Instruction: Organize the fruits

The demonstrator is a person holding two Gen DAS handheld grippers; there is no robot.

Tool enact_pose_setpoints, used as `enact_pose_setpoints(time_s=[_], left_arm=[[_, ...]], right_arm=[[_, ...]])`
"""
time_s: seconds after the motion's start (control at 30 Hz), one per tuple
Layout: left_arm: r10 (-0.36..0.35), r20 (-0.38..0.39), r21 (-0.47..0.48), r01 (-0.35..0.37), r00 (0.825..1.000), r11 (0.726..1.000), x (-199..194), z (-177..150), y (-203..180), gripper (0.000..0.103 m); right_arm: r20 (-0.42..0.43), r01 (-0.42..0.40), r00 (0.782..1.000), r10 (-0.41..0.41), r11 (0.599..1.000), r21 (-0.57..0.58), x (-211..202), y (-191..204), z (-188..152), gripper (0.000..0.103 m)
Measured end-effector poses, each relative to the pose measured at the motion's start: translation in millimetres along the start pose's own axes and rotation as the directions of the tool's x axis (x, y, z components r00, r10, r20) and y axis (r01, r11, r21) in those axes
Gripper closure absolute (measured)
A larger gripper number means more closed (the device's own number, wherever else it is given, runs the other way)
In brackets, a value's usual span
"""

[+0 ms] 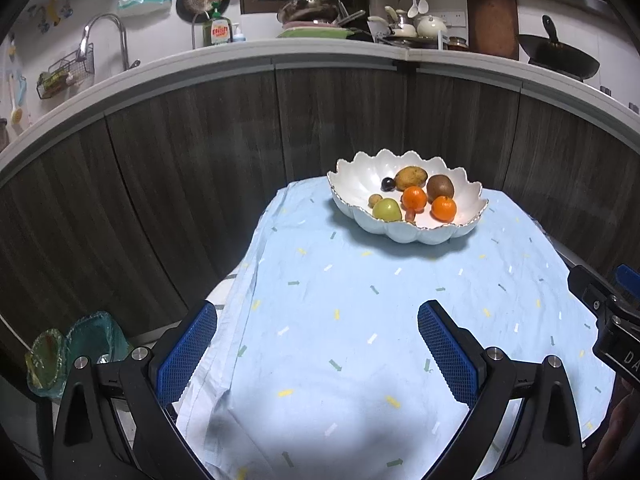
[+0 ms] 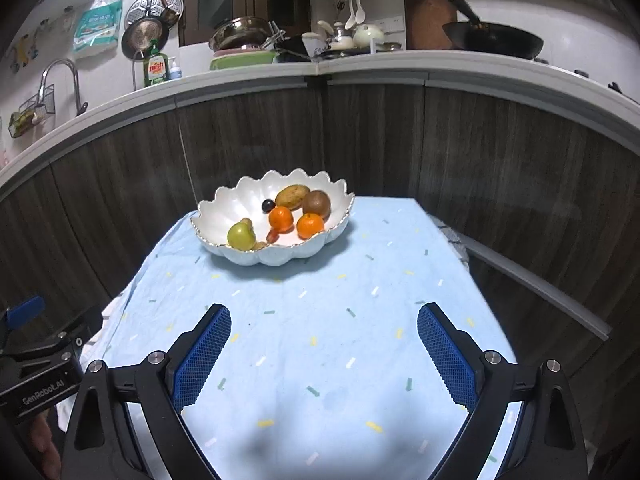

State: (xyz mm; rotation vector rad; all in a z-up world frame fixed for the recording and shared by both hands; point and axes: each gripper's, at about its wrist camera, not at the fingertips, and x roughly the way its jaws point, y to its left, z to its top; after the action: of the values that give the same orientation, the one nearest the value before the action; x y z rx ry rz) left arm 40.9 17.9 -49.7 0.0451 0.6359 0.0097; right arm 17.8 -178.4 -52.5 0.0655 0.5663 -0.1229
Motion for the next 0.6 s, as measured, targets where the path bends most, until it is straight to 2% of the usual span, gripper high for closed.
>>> enact_pose_setpoints(time_s=[0.13,0.6], left_arm=[[0.001,0.025,-0.008,-0.001,1.0,1.0,-7,0,2,0.001],[0.006,0.093,-0.008,-0.005,0.996,1.0,-27,0,0,0.001]], right_arm=[[0.031,0.02,0.999,-0.019,1.0,-0.016,-9,0,-1,0.002],[0.065,0.025,0.998,-0.024,1.0,-0.009,-26,0,0,0.002]])
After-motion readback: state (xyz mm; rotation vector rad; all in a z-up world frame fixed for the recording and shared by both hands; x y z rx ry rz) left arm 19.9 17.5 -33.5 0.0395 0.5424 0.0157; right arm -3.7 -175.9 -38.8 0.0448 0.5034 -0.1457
